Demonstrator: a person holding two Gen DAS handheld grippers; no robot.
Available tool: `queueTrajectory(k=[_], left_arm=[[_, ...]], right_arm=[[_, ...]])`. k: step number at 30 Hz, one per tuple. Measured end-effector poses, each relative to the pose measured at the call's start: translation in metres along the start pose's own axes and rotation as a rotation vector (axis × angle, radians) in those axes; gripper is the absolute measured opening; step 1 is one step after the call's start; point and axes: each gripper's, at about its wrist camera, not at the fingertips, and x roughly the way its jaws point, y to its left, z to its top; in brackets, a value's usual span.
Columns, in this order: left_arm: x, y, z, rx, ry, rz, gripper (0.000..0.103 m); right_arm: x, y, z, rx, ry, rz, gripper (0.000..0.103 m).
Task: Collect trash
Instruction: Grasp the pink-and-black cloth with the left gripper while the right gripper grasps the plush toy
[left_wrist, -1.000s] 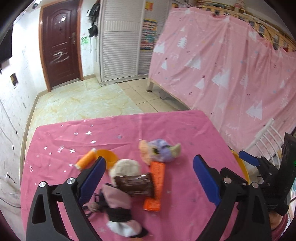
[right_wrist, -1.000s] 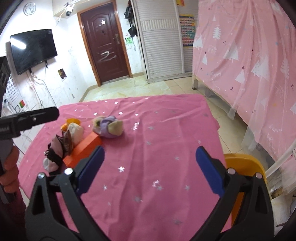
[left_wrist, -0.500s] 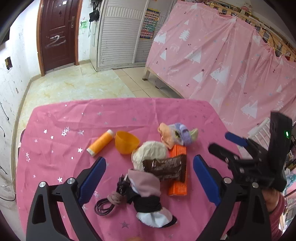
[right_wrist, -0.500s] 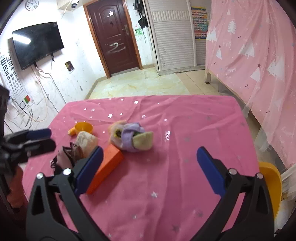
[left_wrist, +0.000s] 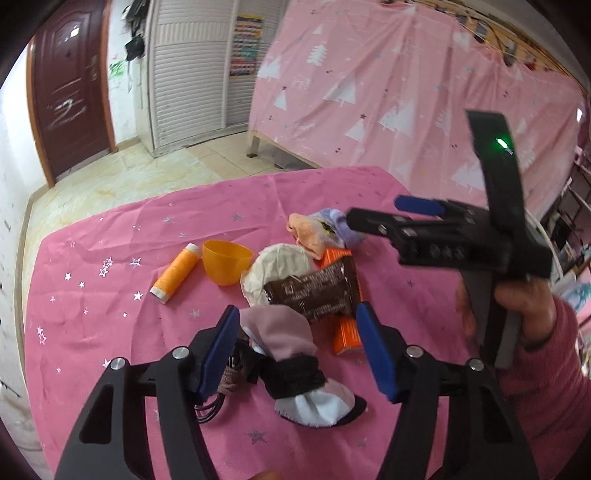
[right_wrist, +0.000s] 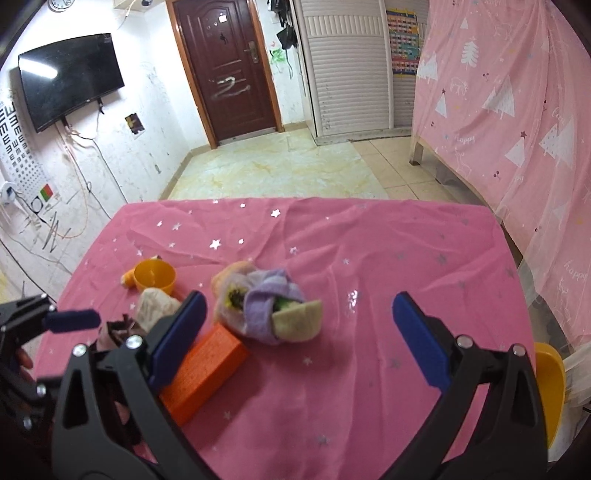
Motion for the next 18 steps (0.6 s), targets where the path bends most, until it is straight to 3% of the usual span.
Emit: queueTrajectory(k=[12, 18], left_arm=[[-0.006, -0.009, -0.032, 0.029, 0.058, -0.015, 0.059], [0.012, 0.001, -0.032, -0.042, 0.114, -0.02, 0.059]], right_arm=[[0.026, 0.001, 0.002, -0.008, 0.053, -0.011, 0.097], [0.035, 0.002, -0.001, -0.022, 0.074, -0.035, 0.096]])
